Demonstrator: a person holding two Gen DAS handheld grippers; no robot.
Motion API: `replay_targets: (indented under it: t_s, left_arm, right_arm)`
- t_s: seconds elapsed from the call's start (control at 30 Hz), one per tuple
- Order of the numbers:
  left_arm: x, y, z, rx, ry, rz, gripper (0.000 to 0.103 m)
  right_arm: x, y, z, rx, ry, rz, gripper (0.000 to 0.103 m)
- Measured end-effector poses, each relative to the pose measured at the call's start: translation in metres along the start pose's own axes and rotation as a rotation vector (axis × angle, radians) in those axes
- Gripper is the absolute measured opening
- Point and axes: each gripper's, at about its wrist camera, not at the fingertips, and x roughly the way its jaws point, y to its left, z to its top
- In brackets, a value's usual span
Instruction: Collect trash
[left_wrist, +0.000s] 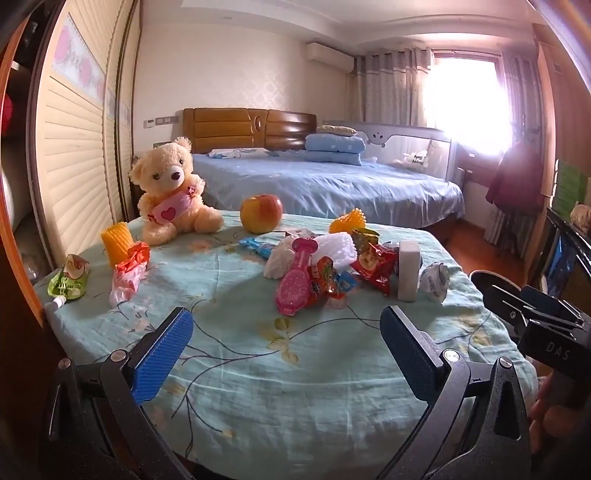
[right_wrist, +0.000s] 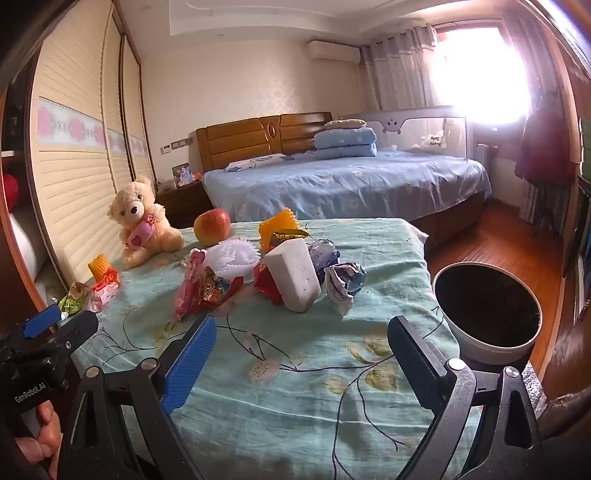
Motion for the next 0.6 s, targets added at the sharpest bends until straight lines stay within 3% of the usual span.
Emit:
replay_targets:
  t_s: [0.6]
  left_arm:
    - [0.004,-0.004,-0.002,0.006,0.015,-0.002,0.103]
  right_arm:
    - [-0.002,-0.009,0.000,0.045,0.002,0.014,0.095]
